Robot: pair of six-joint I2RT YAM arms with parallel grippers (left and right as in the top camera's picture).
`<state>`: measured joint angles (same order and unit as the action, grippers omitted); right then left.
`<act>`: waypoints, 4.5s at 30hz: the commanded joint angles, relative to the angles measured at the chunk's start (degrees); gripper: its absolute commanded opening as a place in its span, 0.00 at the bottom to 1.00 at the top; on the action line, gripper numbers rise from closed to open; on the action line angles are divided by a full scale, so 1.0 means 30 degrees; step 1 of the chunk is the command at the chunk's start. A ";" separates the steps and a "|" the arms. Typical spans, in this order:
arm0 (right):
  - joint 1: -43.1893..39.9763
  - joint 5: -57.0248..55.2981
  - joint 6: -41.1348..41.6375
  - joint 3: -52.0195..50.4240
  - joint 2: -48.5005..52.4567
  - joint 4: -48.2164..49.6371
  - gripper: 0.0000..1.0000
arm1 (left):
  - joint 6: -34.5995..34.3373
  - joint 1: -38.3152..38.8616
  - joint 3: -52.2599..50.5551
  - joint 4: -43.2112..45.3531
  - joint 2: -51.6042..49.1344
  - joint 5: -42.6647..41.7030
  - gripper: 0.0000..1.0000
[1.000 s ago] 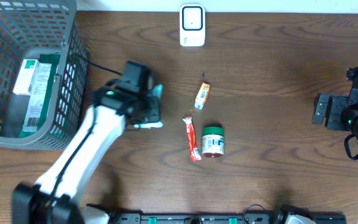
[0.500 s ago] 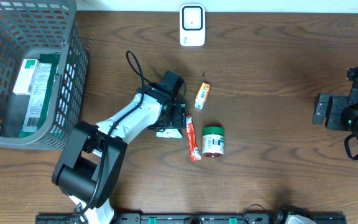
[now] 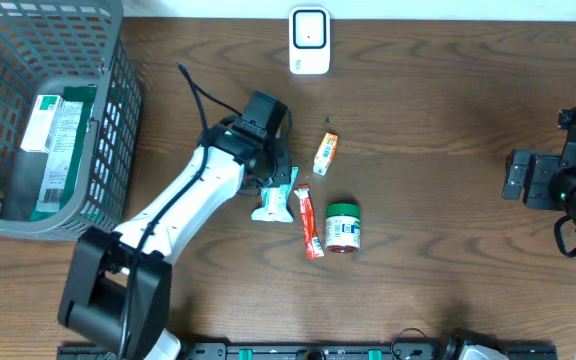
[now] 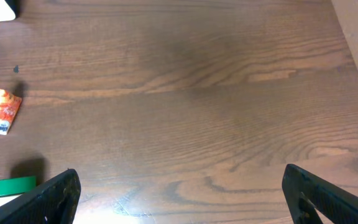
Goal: Scan the item barcode
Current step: 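Grasp the mint wipes pack and carry it to the table center, then lower the wipes pack beside the red snack stick and release, then reach the left gripper into the basket toward the white Panadol box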
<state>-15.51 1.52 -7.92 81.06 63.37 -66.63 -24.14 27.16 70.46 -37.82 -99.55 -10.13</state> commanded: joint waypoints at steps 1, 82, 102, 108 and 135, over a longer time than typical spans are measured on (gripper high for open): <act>-0.0138 0.0022 0.0204 0.0219 0.0007 -0.0015 0.99 | 0.0087 0.0364 -0.0707 -0.0102 -0.1341 0.0022 0.07; -0.0138 0.0022 0.0204 0.0219 0.0007 -0.0015 0.99 | 0.1239 0.0627 0.0342 -0.1457 0.0321 0.3920 0.17; -0.0138 0.0022 0.0204 0.0219 0.0007 -0.0015 0.99 | 0.1180 -0.0240 -0.0576 -0.0146 -0.3577 0.2069 0.22; -0.0138 0.0022 0.0204 0.0219 0.0007 -0.0015 0.99 | 0.1173 -0.0226 -0.0576 -0.0168 -0.3577 0.0517 0.22; -0.0138 0.0022 0.0204 0.0219 0.0007 -0.0015 0.99 | 0.3526 -1.1890 1.6415 -0.7220 -0.0568 0.6623 0.72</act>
<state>-15.51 1.52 -7.92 81.06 63.37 -66.61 -14.52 -2.81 119.61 -60.03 -99.83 8.69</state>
